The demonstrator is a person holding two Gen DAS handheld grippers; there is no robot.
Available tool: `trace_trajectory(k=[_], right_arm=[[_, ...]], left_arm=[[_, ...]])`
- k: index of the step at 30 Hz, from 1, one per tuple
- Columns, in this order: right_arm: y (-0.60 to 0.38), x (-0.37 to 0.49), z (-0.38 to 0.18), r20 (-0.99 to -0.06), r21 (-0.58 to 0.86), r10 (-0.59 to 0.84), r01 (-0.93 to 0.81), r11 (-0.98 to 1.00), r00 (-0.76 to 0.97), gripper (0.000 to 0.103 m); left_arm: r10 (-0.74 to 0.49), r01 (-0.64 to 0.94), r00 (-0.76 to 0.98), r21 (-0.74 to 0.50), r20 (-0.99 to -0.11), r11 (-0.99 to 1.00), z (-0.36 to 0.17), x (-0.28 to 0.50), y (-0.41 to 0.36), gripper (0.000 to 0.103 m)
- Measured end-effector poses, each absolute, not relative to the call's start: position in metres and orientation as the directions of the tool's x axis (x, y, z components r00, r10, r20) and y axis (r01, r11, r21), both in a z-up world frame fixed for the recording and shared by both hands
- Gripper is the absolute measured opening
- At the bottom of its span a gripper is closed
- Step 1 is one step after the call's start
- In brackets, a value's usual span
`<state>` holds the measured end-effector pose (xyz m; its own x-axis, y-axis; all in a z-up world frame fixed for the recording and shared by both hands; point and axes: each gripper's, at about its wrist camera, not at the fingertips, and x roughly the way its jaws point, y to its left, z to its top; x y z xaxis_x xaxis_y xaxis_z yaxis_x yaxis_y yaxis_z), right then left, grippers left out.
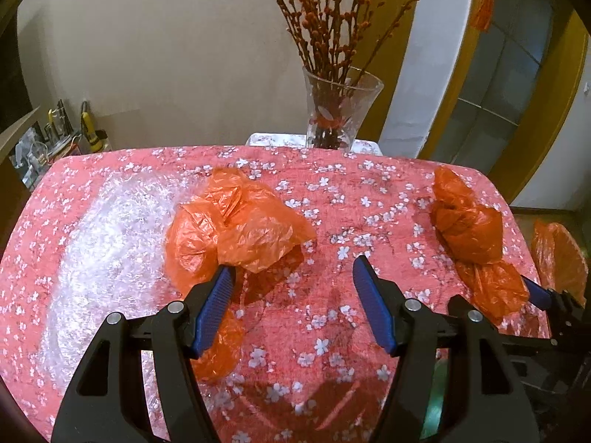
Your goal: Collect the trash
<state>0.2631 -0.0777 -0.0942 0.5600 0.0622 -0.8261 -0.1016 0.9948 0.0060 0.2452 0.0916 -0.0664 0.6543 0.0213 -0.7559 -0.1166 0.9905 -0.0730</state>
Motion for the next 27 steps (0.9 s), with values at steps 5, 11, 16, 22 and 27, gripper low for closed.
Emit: trace_trajectory(k=[5, 11, 16, 22, 27], right_arm=[[-0.078, 0.263, -0.094, -0.826, 0.006, 0.062, -0.102, 0.995, 0.560, 0.099], [-0.078, 0.263, -0.094, -0.826, 0.006, 0.062, -0.102, 0.995, 0.560, 0.099], [-0.078, 0.263, -0.094, -0.826, 0.006, 0.062, -0.101, 0.995, 0.560, 0.099], [-0.077, 0.263, -0.094, -0.827, 0.003, 0.060, -0.101, 0.995, 0.560, 0.099], [-0.082, 0.253, -0.092, -0.836, -0.002, 0.073, -0.135, 0.991, 0.545, 0.099]], left_arm=[[0.013, -0.102, 0.655, -0.071, -0.755, 0.992, -0.067, 0.245, 0.088, 0.066], [0.006, -0.095, 0.659, -0.074, -0.752, 0.993, -0.067, 0.243, 0.087, 0.066], [0.006, -0.090, 0.663, -0.071, -0.749, 0.993, -0.063, 0.236, 0.086, 0.066], [0.009, -0.085, 0.674, -0.065, -0.739, 0.994, -0.056, 0.230, 0.089, 0.066], [-0.011, -0.068, 0.686, -0.078, -0.727, 0.995, -0.048, 0.226, 0.088, 0.066]])
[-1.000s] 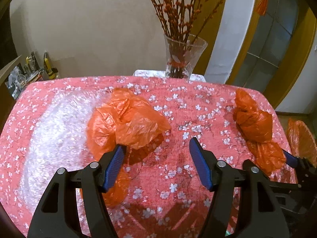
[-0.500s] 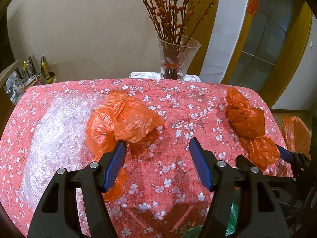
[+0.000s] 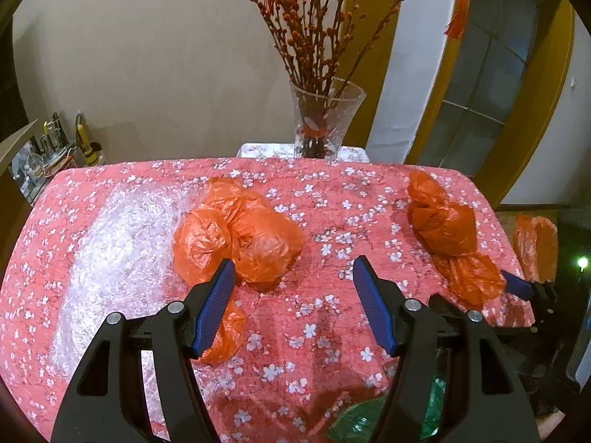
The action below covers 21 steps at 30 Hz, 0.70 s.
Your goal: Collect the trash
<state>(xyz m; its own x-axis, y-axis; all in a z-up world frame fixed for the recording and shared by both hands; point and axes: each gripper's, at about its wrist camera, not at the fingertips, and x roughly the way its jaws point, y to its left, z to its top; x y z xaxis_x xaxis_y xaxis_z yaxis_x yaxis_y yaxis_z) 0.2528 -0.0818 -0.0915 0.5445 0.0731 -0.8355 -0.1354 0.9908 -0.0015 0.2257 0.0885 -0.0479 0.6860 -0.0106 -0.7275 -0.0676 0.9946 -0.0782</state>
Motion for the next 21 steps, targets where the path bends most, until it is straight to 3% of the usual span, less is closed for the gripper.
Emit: trace_trajectory(k=[7, 9, 12, 15, 16, 18, 21], right_arm=[[-0.096, 0.232, -0.059, -0.749, 0.049, 0.130, -0.141, 0.989, 0.650, 0.097], [-0.094, 0.240, -0.055, -0.751, 0.065, 0.148, -0.150, 0.987, 0.644, 0.092], [-0.091, 0.258, -0.060, -0.765, 0.103, 0.182, -0.162, 0.982, 0.618, 0.078], [-0.089, 0.274, -0.074, -0.795, 0.151, 0.214, -0.156, 0.976, 0.568, 0.054], [-0.087, 0.280, -0.080, -0.809, 0.154, 0.215, -0.156, 0.976, 0.547, 0.039], [-0.083, 0.284, -0.081, -0.806, 0.131, 0.205, -0.171, 0.977, 0.555, 0.026], [-0.091, 0.278, -0.079, -0.806, 0.144, 0.216, -0.172, 0.975, 0.550, 0.016]], left_arm=[[-0.026, -0.047, 0.703, -0.082, -0.711, 0.996, -0.039, 0.217, 0.085, 0.066], [-0.021, -0.050, 0.706, -0.080, -0.708, 0.996, -0.037, 0.216, 0.087, 0.066], [-0.011, -0.060, 0.709, -0.075, -0.705, 0.995, -0.035, 0.213, 0.091, 0.066], [-0.003, -0.067, 0.712, -0.072, -0.702, 0.995, -0.033, 0.209, 0.096, 0.066], [-0.004, -0.066, 0.712, -0.072, -0.702, 0.995, -0.032, 0.209, 0.097, 0.066], [-0.006, -0.062, 0.713, -0.072, -0.701, 0.995, -0.031, 0.207, 0.098, 0.066], [-0.021, -0.046, 0.717, -0.077, -0.696, 0.996, -0.029, 0.204, 0.095, 0.066]])
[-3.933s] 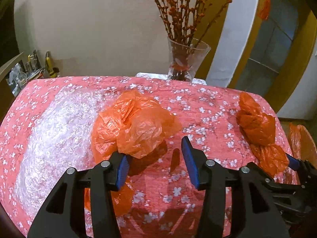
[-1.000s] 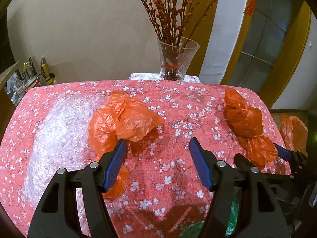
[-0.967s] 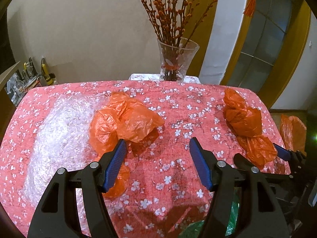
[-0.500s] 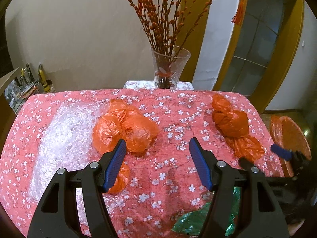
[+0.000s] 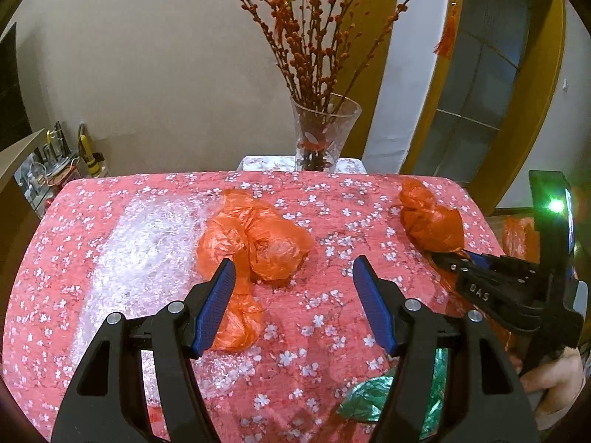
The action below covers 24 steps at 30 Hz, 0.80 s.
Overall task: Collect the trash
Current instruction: 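Grasp the tall orange bag with the right tool while the left tool grasps a green bag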
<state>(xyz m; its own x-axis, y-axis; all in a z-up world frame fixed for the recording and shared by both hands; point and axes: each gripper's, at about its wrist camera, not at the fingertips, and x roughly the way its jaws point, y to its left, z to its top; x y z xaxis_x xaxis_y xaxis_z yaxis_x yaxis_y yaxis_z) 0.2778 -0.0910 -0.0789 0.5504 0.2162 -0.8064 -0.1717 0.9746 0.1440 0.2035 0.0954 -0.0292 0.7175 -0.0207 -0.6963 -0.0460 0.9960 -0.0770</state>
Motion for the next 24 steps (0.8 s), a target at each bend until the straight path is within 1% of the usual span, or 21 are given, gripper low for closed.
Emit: trace_trajectory(k=[4, 8, 12, 14, 17, 20, 21, 22, 24], right_arm=[[-0.117, 0.253, -0.065, -0.762, 0.184, 0.219, -0.120, 0.976, 0.609, 0.014], [-0.144, 0.221, -0.045, -0.708, 0.232, 0.227, -0.084, 0.969, 0.669, 0.014], [-0.156, 0.193, -0.031, -0.676, 0.256, 0.253, -0.101, 0.961, 0.692, 0.014], [-0.156, 0.183, -0.028, -0.670, 0.264, 0.267, -0.115, 0.958, 0.692, 0.014], [-0.155, 0.171, -0.027, -0.666, 0.266, 0.278, -0.128, 0.955, 0.692, 0.014], [-0.157, 0.160, -0.026, -0.660, 0.273, 0.283, -0.129, 0.953, 0.696, 0.014], [-0.158, 0.158, -0.026, -0.658, 0.274, 0.283, -0.128, 0.953, 0.698, 0.014], [-0.161, 0.153, -0.025, -0.654, 0.276, 0.282, -0.126, 0.953, 0.702, 0.014], [-0.165, 0.148, -0.022, -0.649, 0.275, 0.278, -0.122, 0.954, 0.708, 0.014]], left_arm=[[-0.059, -0.002, 0.722, -0.087, -0.689, 0.996, -0.026, 0.192, 0.086, 0.066], [-0.112, 0.088, 0.720, -0.071, -0.685, 0.994, -0.027, 0.172, 0.065, 0.066], [-0.151, 0.178, 0.689, -0.037, -0.709, 0.983, -0.040, 0.149, 0.040, 0.065], [-0.152, 0.197, 0.673, -0.022, -0.724, 0.980, -0.047, 0.143, 0.033, 0.064], [-0.144, 0.206, 0.640, -0.011, -0.755, 0.978, -0.060, 0.142, 0.027, 0.059], [-0.149, 0.216, 0.611, -0.018, -0.778, 0.976, -0.073, 0.142, 0.020, 0.049], [-0.162, 0.224, 0.609, -0.028, -0.776, 0.974, -0.075, 0.142, 0.018, 0.040], [-0.173, 0.229, 0.604, -0.039, -0.778, 0.973, -0.076, 0.142, 0.017, 0.027], [-0.195, 0.243, 0.597, -0.055, -0.778, 0.968, -0.076, 0.143, 0.011, 0.013]])
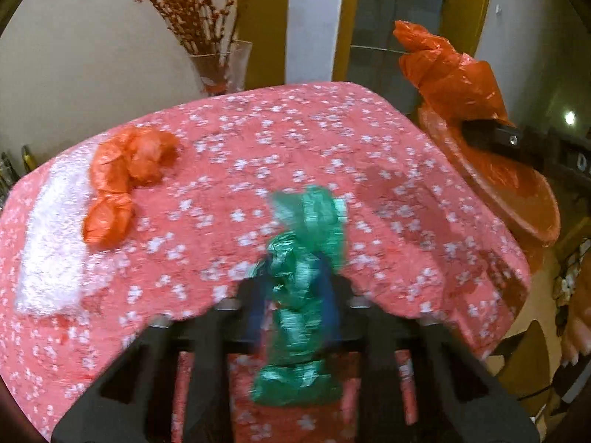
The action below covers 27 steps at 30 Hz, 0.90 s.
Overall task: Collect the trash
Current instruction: 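Grasp the tall orange bag with the right tool while the left tool grasps a green bag, then carry the orange bag and green bag over the wastebasket with both tools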
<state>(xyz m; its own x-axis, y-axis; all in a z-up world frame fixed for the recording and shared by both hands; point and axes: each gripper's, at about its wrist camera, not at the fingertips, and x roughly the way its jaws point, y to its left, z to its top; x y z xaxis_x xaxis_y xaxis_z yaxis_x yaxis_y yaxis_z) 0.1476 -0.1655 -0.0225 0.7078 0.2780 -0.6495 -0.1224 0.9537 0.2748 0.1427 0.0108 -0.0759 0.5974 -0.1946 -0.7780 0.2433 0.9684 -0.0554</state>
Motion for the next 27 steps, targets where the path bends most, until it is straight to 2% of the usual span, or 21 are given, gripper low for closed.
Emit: trace_trajectory(k=[4, 12, 20, 27], right_arm=[[-0.174, 0.136, -0.017, -0.635, 0.275, 0.269, -0.113, 0.955, 0.724, 0.014], [-0.192, 0.121, -0.016, -0.619, 0.283, 0.249, -0.084, 0.955, 0.745, 0.014], [-0.209, 0.113, -0.013, -0.601, 0.280, 0.197, -0.027, 0.960, 0.774, 0.014], [-0.241, 0.106, -0.012, -0.590, 0.278, 0.119, 0.063, 0.959, 0.798, 0.014]], left_arm=[[-0.187, 0.262, 0.610, -0.028, -0.770, 0.965, -0.074, 0.148, 0.000, 0.008], [-0.231, 0.279, 0.658, -0.053, -0.717, 0.959, -0.054, 0.155, -0.006, 0.006], [-0.335, 0.347, 0.709, -0.106, -0.620, 0.932, -0.019, 0.152, -0.018, 0.006], [-0.404, 0.420, 0.702, -0.118, -0.587, 0.900, -0.003, 0.162, -0.054, 0.006]])
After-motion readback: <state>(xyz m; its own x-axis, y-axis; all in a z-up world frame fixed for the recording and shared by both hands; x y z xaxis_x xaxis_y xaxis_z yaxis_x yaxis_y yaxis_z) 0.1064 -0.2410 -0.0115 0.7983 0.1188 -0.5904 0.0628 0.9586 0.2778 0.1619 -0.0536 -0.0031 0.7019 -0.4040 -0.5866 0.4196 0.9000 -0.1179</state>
